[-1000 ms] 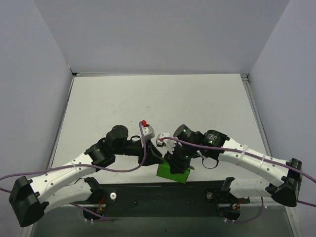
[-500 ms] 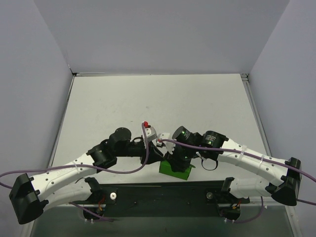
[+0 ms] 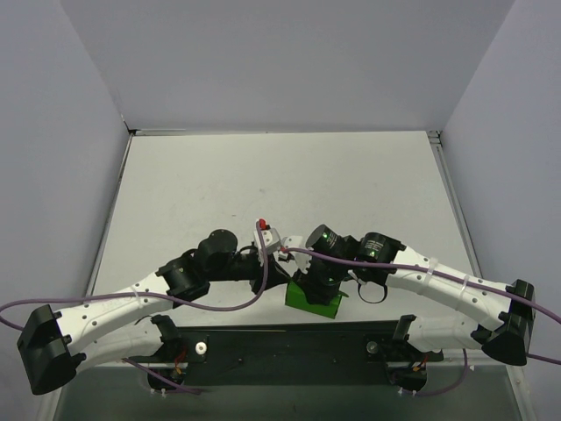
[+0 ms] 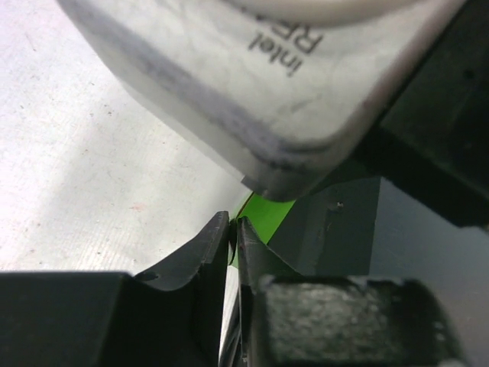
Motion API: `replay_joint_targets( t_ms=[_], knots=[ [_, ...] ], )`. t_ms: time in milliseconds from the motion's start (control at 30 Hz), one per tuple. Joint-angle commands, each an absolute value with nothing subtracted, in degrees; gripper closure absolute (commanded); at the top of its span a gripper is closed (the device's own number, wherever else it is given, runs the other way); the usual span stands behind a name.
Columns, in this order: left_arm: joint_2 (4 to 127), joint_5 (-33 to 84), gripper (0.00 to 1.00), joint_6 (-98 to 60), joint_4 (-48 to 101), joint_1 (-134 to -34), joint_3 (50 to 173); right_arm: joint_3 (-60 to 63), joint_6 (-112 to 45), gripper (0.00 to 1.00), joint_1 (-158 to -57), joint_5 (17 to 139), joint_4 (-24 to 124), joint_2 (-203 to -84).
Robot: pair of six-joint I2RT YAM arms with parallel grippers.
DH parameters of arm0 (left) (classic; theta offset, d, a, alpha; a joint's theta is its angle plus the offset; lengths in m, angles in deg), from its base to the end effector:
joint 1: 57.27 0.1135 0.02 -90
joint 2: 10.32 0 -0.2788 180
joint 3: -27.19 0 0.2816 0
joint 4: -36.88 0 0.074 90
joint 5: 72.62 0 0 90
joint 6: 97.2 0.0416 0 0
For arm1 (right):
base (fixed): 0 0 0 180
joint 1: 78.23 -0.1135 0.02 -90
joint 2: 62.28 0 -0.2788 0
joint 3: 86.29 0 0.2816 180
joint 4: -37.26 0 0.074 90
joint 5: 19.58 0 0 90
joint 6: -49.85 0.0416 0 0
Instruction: Fold the paper box
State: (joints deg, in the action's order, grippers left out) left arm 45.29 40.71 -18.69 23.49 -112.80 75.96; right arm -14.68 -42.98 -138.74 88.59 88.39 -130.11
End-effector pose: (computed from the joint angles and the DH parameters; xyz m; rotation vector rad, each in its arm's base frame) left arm 0.1264 -0.2133 0.2712 1.0451 1.7949 -1.1452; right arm 0.1229 0.2438 0.3068 -1.4528 2.0562 0.8251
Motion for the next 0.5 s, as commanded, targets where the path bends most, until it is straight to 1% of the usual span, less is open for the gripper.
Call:
replay_joint_targets(
  t_ms=[0,67,167,300,467],
  knots=[
    [45.7,41.3,0.85,-18.8,20.4,-114.0,77.8,-12.6,-41.7,0.81,-139.0,82.9,88.1,-129.7],
    [46.1,40.7,0.87,-19.8,20.6,-114.5,78.0,-12.6,-41.6,0.82,-140.0,79.6,88.1,-129.6],
    [46.7,37.6,0.92,-21.7,21.3,-115.5,78.0,-12.5,-40.4,0.82,-141.7,73.3,87.6,-130.2],
    [47.2,31.4,0.92,-26.0,21.3,-117.2,77.7,-11.9,-37.7,0.82,-143.9,62.1,87.0,-132.2],
    [46.8,22.9,0.95,-32.3,22.6,-118.0,75.7,-11.2,-34.2,0.83,-146.4,52.6,86.5,-135.7]
  ],
)
